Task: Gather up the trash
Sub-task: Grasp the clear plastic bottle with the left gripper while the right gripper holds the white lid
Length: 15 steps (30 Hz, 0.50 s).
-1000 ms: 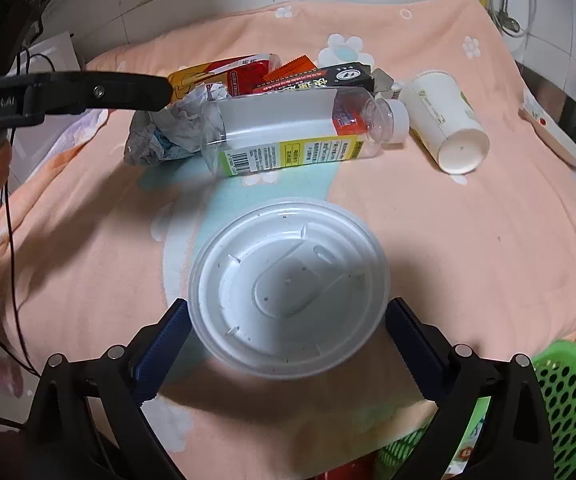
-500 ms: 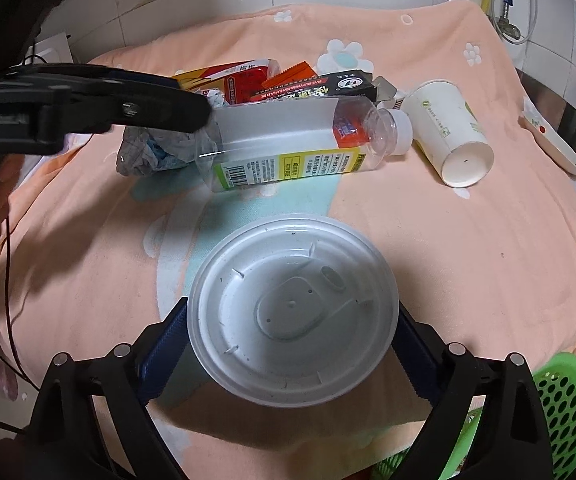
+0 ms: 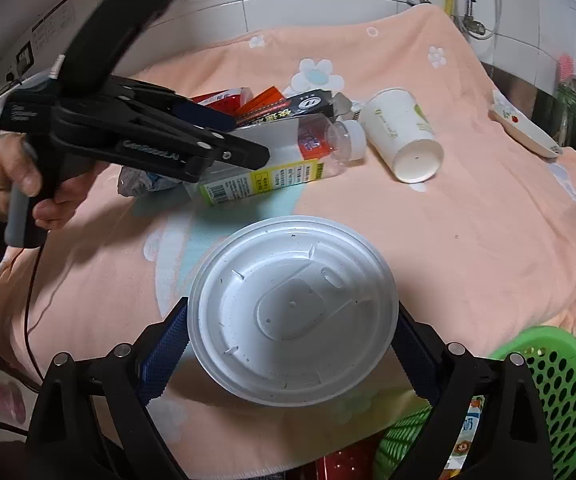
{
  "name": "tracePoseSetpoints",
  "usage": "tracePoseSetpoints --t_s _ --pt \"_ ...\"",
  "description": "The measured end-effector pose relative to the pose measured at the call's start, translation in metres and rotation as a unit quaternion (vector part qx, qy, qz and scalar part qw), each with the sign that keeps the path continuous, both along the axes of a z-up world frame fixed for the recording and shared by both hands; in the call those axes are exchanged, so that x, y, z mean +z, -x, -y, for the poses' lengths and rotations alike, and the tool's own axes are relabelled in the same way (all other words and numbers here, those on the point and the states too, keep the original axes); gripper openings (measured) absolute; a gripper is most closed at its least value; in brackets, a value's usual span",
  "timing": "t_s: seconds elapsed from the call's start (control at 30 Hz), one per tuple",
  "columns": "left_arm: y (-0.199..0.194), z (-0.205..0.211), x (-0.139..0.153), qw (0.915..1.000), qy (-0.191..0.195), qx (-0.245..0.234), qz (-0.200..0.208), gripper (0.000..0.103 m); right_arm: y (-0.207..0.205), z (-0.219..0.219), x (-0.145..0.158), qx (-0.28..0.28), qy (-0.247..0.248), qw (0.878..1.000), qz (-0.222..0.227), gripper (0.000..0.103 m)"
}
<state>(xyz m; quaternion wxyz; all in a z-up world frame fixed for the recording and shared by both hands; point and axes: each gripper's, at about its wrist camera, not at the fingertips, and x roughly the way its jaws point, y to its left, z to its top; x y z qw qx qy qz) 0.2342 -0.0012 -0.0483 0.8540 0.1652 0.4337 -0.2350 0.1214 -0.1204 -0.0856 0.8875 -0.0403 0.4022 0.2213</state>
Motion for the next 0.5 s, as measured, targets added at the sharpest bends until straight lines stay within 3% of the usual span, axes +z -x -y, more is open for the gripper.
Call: tracePoseSetpoints --t_s 0.5 --pt "-0.024 0.042 -0.019 0.9981 -0.053 -0.029 -0.006 0.063 0.006 0.024 0.000 -0.030 -0.015 0.999 -0.002 0.090"
